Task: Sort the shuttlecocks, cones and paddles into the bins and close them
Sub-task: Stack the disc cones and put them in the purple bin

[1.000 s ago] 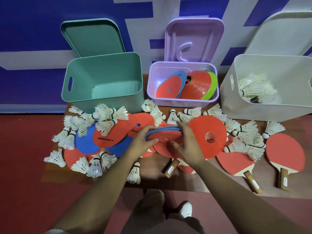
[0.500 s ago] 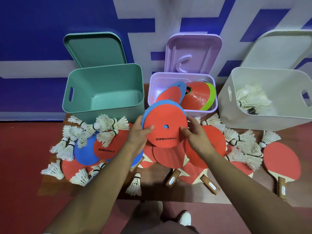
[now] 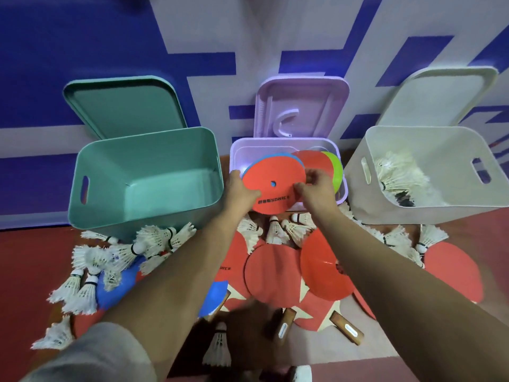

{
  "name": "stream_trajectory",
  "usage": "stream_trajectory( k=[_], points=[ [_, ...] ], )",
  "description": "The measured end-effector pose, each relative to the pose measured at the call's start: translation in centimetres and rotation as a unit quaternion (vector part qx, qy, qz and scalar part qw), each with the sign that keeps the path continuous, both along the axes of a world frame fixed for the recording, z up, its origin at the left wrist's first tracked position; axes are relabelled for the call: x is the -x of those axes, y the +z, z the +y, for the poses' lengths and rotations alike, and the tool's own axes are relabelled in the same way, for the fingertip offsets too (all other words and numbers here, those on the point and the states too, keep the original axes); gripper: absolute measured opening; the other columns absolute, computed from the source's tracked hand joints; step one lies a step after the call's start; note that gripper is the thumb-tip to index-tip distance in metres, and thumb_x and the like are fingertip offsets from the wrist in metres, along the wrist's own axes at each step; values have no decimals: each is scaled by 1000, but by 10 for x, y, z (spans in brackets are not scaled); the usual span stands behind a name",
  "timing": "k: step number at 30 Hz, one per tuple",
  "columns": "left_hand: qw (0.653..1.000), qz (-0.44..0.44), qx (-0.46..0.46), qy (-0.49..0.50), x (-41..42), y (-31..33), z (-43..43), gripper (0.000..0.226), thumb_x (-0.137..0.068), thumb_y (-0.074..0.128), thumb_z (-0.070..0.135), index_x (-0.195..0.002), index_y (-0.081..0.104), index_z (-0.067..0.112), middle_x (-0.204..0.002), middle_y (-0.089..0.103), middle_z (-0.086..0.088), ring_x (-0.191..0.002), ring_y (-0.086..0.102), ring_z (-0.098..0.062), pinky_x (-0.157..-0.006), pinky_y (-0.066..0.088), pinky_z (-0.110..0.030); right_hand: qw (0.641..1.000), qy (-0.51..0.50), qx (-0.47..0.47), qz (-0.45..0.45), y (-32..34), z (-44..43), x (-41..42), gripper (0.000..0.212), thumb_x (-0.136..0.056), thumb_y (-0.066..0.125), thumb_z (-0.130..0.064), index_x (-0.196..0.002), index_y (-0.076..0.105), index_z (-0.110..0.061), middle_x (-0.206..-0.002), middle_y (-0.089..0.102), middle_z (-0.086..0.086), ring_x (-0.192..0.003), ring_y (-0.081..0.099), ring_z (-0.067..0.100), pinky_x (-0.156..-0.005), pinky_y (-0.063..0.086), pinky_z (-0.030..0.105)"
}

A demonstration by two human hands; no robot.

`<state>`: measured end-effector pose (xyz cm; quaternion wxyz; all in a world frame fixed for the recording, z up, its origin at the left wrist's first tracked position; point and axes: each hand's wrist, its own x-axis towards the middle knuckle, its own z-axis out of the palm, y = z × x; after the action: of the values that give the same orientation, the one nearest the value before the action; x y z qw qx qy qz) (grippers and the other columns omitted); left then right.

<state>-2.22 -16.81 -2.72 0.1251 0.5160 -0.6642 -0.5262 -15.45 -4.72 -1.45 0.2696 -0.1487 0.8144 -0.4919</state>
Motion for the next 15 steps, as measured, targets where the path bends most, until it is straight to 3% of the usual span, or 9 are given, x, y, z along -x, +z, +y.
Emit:
stream_trajectory(
  k=[2,4,8,12,15],
  points=[
    [1000,-12,10,-8,4,-9,-7,59,-68,69,8,-121,45,12,-107,61,-10,-94,64,-29,-82,54,-39,999,14,-22,20,-15,-13,6,45,-60,57,-17,-104,64,-13,-89,70,8,-84,68,31,-81,56,52],
    [1000,-20,5,-20,7,-16,-12,58,-72,68,6,-124,44,11,-106,60,-10,-94,64,-30,-79,53,-37,999,18,-35,36,-9,-26,3,46,-68,56,-8,-113,64,-11,-98,70,6,-92,66,27,-87,55,46],
    [996,-54,18,-71,10,-19,-15,52,-74,65,22,-123,47,14,-114,60,-8,-99,62,-28,-85,53,-37,997,60,-45,32,-5,-33,2,57,-74,53,-4,-131,57,-11,-115,68,6,-101,66,23,-90,54,37],
    [989,-50,89,-104,2,-15,-2,45,-82,61,15,-126,52,10,-126,55,-10,-114,55,-27,-98,45,-40,995,87,-40,40,7,-7,-10,33,-83,56,-3,-111,63,-18,-94,66,-14,-84,61,-4,-69,43,4],
    [992,8,109,-70,-21,-18,26,28,-81,59,5,-108,60,13,-108,58,-3,-103,59,-22,-96,47,-40,992,95,-39,73,9,36,-21,25,-88,56,-6,-111,63,-12,-99,64,-5,-87,59,5,-70,42,8]
  ],
)
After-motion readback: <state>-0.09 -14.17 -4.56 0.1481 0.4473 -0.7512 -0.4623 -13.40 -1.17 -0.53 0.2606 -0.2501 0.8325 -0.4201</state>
